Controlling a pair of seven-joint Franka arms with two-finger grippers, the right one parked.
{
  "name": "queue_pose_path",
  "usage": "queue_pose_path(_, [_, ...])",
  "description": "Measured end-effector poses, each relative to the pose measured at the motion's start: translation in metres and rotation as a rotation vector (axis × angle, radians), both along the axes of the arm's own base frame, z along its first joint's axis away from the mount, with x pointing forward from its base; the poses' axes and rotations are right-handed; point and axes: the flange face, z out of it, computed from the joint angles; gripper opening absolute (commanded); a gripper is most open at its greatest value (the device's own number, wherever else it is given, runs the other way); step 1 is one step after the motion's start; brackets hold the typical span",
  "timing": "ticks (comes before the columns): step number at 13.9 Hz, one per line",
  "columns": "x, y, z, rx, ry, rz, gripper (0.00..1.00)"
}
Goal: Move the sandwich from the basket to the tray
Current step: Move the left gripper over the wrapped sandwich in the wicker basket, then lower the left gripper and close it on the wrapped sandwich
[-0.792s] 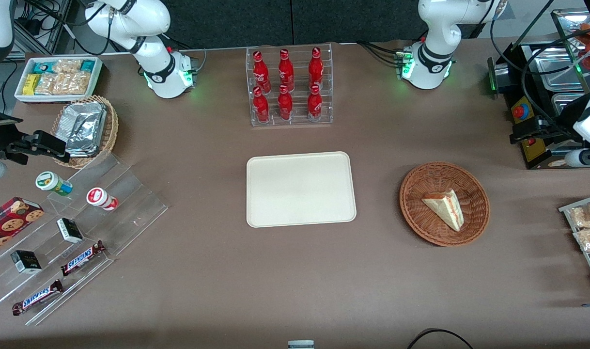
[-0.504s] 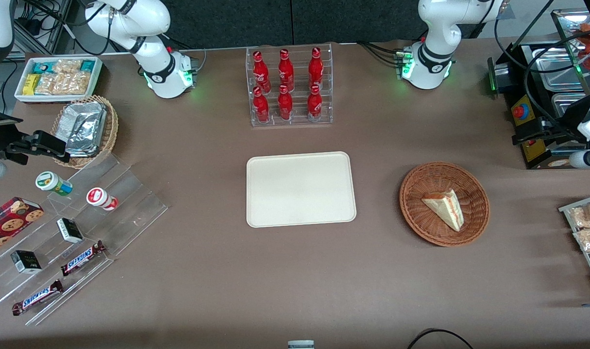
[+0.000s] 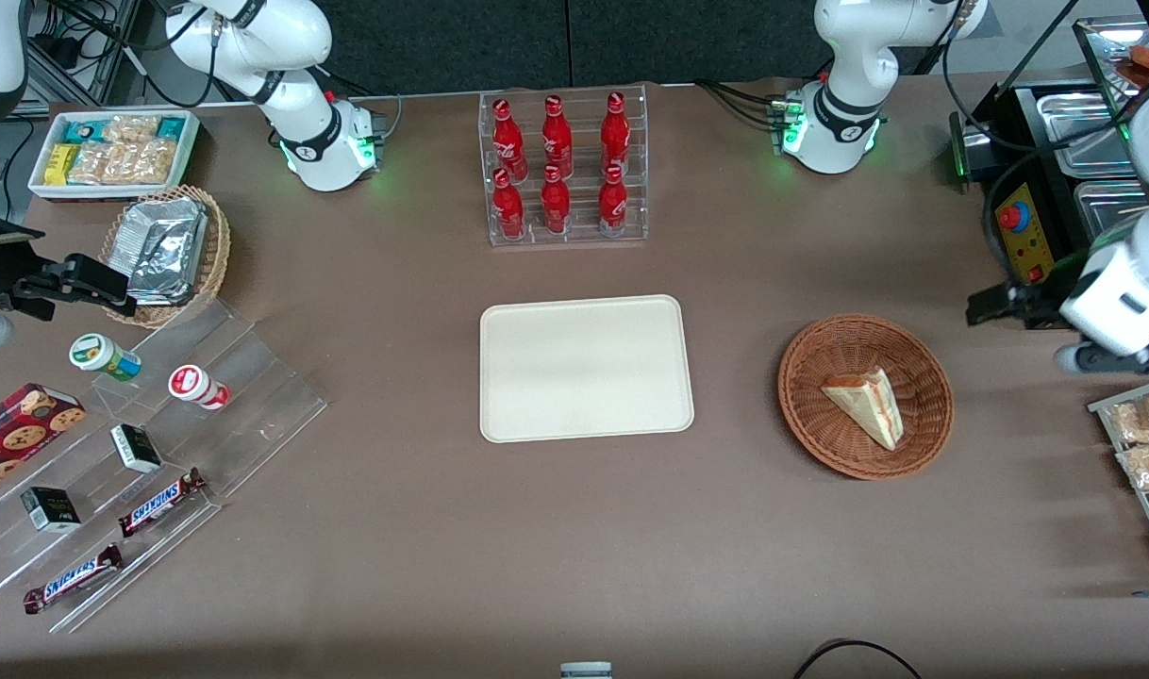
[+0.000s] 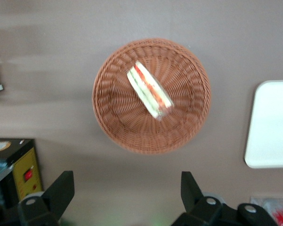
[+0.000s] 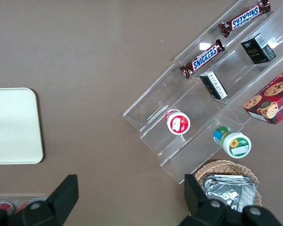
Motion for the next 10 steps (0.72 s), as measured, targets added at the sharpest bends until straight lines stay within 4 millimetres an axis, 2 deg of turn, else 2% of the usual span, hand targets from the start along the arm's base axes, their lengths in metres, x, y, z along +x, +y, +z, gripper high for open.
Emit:
queue_pose_path(5, [0.002, -0.004, -0.081, 0.031, -0.092, 0.338, 1.0])
queue_pose_path(7, [0.0, -0.014, -0.11, 0.035, -0.121, 0.471, 1.0])
queue_pose_path(10, [0.001, -0.037, -0.152, 0.039, -0.133, 0.57, 1.0])
